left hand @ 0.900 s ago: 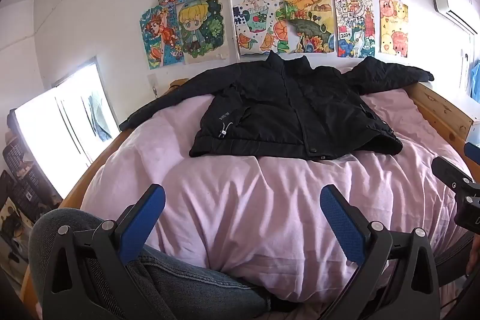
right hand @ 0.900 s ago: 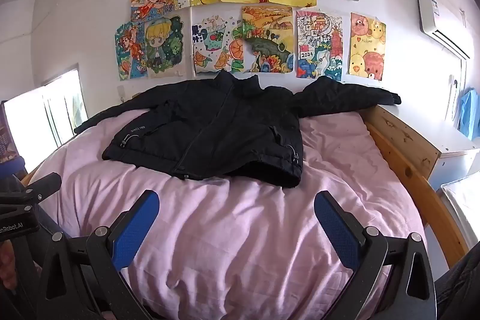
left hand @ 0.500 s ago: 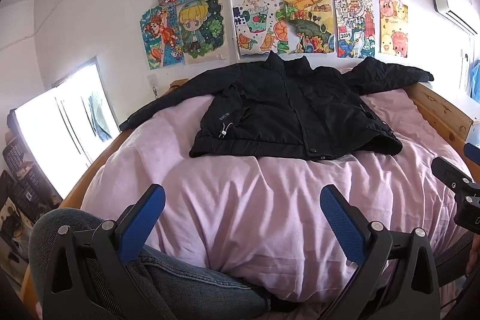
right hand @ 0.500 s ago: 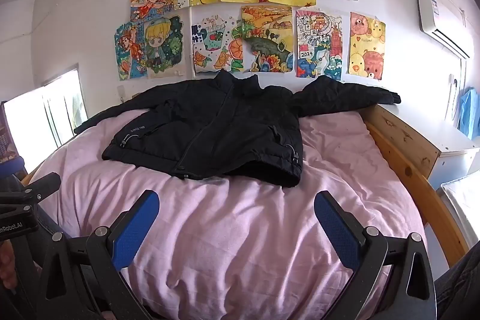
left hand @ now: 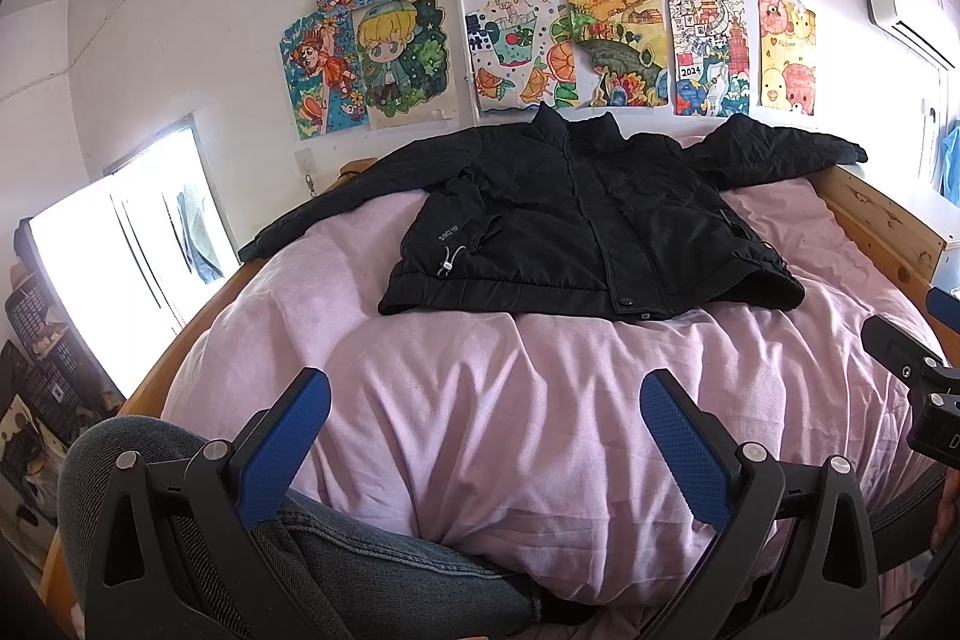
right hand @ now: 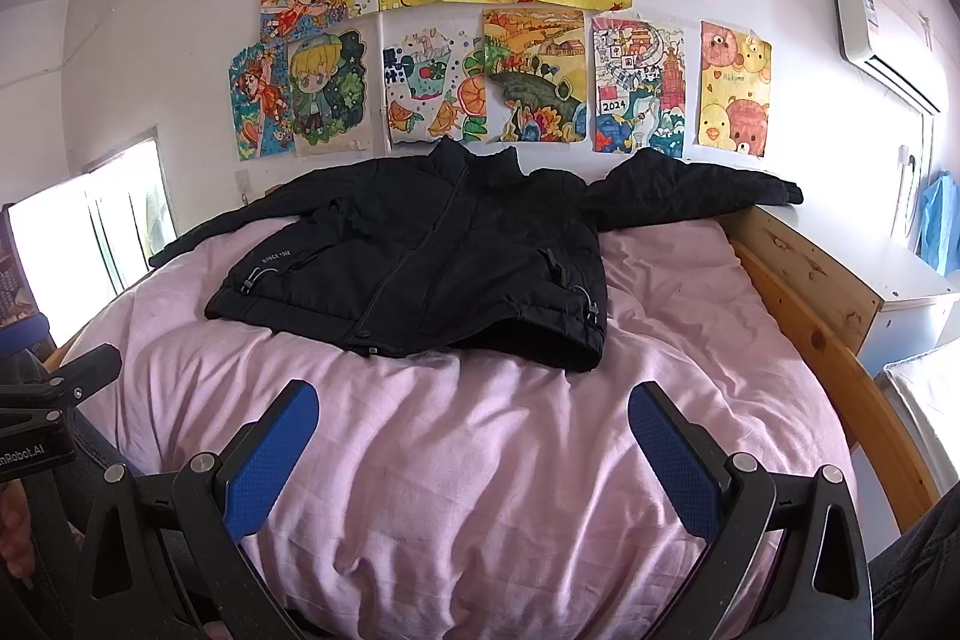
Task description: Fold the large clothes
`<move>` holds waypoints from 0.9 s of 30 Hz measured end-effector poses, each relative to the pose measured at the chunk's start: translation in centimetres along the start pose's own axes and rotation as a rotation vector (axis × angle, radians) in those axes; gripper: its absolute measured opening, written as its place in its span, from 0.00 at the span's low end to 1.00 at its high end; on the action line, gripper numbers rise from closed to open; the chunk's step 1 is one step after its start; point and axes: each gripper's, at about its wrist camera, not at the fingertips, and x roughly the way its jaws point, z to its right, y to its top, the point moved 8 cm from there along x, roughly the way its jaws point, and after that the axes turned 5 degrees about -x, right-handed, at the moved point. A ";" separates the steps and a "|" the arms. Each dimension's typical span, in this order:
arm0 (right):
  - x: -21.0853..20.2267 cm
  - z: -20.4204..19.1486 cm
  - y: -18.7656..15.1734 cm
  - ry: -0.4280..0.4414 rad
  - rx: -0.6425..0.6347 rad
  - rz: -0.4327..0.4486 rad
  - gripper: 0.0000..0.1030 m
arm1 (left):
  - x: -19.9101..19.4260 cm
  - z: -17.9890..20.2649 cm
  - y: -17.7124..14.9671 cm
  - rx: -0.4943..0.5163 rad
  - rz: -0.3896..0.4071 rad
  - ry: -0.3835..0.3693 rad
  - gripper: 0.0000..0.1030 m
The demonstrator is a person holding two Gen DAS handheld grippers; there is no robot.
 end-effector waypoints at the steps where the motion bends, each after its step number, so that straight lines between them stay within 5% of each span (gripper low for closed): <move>1: 0.0 0.0 0.0 0.000 0.000 0.000 1.00 | 0.0 0.0 0.0 0.000 0.000 0.000 0.99; 27: -0.1 0.0 -0.2 0.002 0.005 -0.003 1.00 | 0.0 0.0 0.0 0.000 0.001 0.000 0.99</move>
